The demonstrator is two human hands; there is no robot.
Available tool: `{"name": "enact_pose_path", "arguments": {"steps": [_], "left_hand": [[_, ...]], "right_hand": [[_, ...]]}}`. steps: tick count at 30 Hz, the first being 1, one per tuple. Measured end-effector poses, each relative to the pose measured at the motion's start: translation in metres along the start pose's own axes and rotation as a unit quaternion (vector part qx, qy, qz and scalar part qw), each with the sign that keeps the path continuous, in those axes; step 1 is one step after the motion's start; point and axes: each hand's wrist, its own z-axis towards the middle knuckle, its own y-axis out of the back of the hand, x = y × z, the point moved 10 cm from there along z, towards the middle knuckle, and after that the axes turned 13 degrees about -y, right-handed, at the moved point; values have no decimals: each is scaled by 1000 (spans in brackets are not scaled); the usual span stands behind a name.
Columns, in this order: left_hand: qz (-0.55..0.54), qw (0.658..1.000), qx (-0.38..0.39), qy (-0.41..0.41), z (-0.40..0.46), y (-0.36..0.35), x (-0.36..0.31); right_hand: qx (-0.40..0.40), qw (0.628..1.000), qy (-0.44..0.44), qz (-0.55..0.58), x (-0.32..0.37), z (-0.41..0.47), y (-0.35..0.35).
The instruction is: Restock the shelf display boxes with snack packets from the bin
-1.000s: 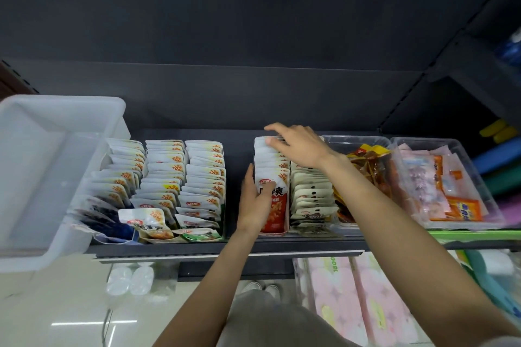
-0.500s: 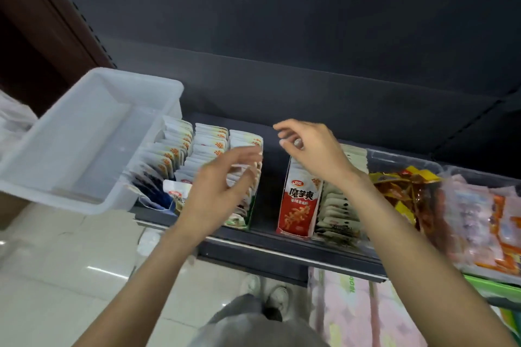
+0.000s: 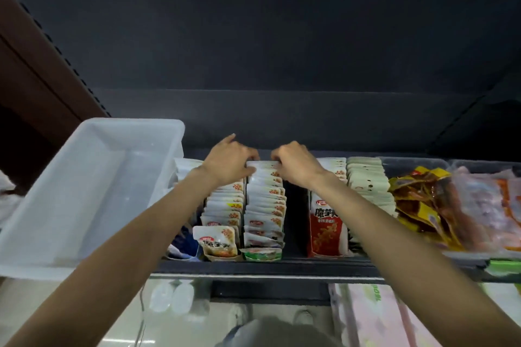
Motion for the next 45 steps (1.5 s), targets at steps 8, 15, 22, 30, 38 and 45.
{"name": "enact_pose_path", "arguments": {"steps": [8, 15, 22, 30, 38, 45], "left_hand": [[-47, 997, -63, -22, 35, 5, -3], [-93, 990, -108, -19, 41, 7, 0], [-167, 983, -66, -27, 40, 2, 6], [-205, 976, -63, -35, 40, 4, 12], [-225, 968, -99, -47, 33, 9, 18], [-265, 957, -78, -85, 30, 0, 6]], "right_hand": [[-78, 994, -49, -60, -19, -2, 17], [-143, 988, 0, -57, -18, -6, 33], [-114, 980, 20, -160, -17, -15, 12], [-71, 980, 31, -181, -3, -12, 16], [-95, 994, 0, -46, -14, -11, 22], [-149, 987, -10, 53, -24, -16, 26]]}}
